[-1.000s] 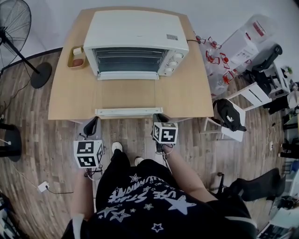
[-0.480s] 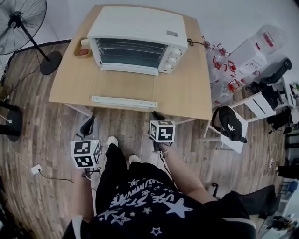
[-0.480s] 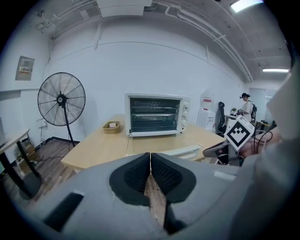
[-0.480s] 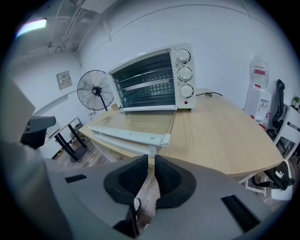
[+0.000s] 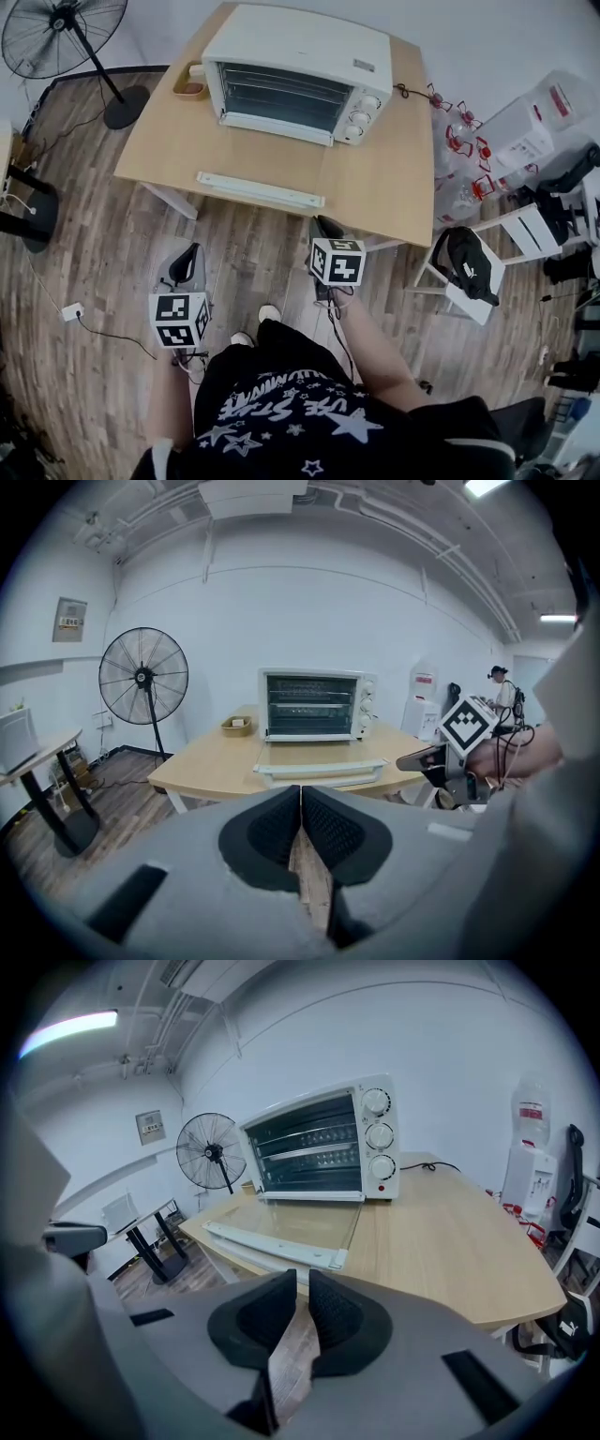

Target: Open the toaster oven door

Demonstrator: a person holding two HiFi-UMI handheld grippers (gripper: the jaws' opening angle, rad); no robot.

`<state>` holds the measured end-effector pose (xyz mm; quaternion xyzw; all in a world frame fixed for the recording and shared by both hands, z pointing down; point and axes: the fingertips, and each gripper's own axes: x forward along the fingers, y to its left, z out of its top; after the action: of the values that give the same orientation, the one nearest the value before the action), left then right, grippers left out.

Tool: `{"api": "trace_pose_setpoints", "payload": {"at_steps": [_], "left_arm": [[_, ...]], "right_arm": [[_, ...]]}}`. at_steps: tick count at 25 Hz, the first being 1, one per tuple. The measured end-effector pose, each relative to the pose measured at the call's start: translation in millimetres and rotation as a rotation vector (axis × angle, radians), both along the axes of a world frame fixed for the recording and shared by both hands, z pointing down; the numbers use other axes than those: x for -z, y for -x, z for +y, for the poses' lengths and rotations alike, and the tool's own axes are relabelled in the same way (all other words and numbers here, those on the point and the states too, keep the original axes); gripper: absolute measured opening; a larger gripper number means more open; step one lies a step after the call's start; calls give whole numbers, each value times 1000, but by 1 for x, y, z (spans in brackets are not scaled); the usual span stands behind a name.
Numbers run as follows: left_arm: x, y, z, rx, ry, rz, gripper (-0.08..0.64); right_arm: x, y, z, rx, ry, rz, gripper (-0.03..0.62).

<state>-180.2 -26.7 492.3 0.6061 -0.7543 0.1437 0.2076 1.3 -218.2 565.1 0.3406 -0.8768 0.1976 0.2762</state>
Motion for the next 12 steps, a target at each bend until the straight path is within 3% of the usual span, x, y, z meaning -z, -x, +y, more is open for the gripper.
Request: {"api": "trace_pose_setpoints", "payload": {"at_steps": [6,12], "left_arm": [[-7,-3,40,68,-12,19,21],[-8,-17,101,147,-31,37,21]], "right_arm": [[22,22,22,78,-76,-24,5],[35,34,72,188,-117,-20,3]]}}
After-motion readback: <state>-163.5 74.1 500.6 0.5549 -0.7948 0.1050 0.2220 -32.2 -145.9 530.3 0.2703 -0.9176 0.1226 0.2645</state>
